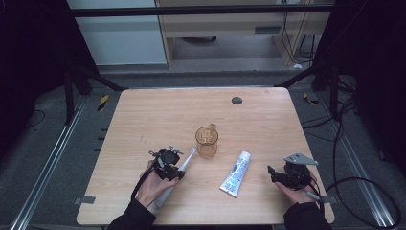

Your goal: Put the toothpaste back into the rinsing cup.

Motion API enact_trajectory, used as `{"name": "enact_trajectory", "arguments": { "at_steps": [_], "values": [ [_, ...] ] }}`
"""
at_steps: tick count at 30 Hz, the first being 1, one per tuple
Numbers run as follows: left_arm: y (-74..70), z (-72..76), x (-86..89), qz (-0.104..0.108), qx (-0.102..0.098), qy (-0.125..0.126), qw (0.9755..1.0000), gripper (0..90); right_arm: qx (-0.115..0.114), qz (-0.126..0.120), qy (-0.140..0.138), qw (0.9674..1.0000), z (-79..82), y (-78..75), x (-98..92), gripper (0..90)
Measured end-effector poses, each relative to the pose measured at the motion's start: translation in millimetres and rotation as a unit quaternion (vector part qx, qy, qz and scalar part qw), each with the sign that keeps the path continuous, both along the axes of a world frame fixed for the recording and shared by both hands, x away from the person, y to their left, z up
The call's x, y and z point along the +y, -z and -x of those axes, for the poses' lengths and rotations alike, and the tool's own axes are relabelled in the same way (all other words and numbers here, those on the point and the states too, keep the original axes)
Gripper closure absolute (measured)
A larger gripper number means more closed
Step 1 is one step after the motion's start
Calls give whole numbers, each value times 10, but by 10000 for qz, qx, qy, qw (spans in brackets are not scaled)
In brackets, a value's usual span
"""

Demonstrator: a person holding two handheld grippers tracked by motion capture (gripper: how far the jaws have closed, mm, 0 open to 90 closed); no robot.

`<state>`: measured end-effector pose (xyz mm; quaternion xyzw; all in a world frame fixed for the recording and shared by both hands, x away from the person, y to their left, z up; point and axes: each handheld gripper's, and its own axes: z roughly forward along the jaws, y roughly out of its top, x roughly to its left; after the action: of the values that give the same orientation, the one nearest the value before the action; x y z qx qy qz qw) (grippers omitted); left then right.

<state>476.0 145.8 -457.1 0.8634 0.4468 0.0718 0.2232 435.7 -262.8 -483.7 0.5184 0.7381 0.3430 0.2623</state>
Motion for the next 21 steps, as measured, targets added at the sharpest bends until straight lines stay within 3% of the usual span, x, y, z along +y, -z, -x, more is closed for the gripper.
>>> {"name": "enact_trajectory", "arguments": {
  "at_steps": [14, 21],
  "values": [
    [-349, 115, 198, 508, -486, -86, 9975, 670, -9, -2, 6, 10000, -5, 12, -9, 251],
    [-577, 198, 276, 757, -915, -113, 9929, 670, -4, -1, 10, 10000, -6, 14, -6, 252]
  ]
}}
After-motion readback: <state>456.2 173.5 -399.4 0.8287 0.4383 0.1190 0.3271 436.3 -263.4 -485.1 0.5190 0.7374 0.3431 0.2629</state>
